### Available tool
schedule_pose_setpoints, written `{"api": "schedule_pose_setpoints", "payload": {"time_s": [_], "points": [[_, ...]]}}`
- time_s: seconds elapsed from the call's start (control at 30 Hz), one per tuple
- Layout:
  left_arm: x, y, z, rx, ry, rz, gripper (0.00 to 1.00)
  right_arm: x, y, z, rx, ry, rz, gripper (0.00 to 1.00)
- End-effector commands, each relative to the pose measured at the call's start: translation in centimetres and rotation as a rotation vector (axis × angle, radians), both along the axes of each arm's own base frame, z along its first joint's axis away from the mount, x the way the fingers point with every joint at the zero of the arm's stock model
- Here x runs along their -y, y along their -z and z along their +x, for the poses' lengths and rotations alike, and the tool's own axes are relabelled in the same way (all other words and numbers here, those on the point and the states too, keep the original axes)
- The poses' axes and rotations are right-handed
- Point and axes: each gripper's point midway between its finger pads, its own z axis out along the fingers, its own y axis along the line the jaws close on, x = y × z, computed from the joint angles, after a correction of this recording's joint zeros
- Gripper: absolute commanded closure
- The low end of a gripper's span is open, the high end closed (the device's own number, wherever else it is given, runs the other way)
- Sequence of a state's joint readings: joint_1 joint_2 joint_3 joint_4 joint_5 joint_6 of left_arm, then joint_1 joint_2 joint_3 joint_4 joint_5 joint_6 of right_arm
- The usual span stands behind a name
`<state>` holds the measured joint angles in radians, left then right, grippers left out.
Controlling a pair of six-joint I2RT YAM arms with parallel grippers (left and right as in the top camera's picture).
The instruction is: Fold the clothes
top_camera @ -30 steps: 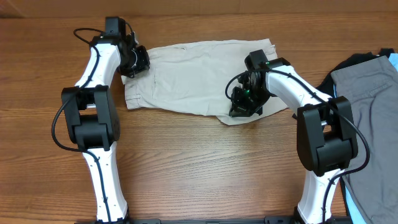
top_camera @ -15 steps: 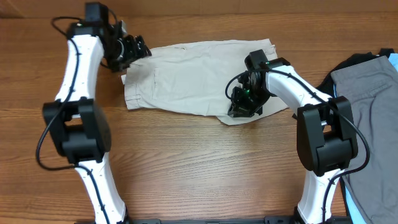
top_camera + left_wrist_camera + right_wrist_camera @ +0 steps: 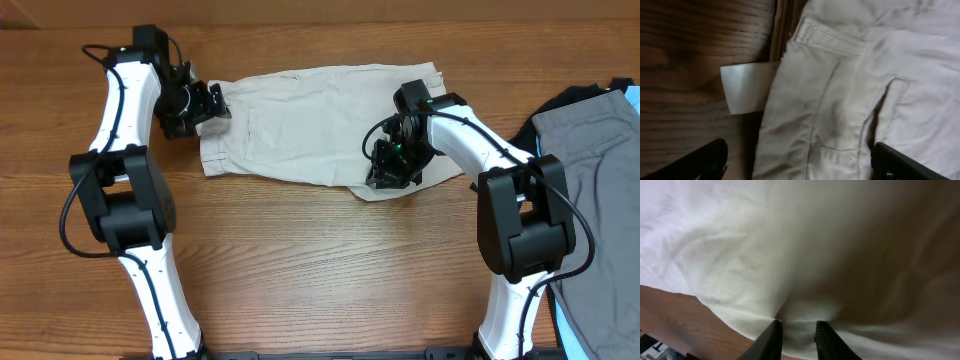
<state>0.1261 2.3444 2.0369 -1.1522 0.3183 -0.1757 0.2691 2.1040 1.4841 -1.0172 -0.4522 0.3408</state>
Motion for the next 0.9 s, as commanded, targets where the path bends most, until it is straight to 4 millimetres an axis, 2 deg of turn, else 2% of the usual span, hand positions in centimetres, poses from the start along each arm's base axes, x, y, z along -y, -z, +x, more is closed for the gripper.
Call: {"api": "schedule_pose_setpoints", "payload": {"time_s": [0.0,0.2,0.33,0.5,0.87], "points": [[0.1,2.5,-0.3,-0.038,0.031,-0.002,0.07,0.1,0.2,0.0,-0.003,0.004,-0.007,0.73],[1.2,5.4,-0.8,-0.091,0.044,-0.068,0.11,0.0,0.2,0.2,0.008,0.004,-0.003,0.72],[1.5,6.8,-1.2,-0.122,0.047,-0.081,0.19,0.0,0.2,0.2,0.008,0.004,-0.003,0.71],[2.5,6.9,-1.0,-0.114,0.070,-0.073,0.34,0.0,0.2,0.2,0.008,0.004,-0.003,0.68],[3.2,7.6,-1.2,-0.129,0.126,0.081,0.36,0.0,0.2,0.2,0.007,0.004,-0.004,0.68]]}}
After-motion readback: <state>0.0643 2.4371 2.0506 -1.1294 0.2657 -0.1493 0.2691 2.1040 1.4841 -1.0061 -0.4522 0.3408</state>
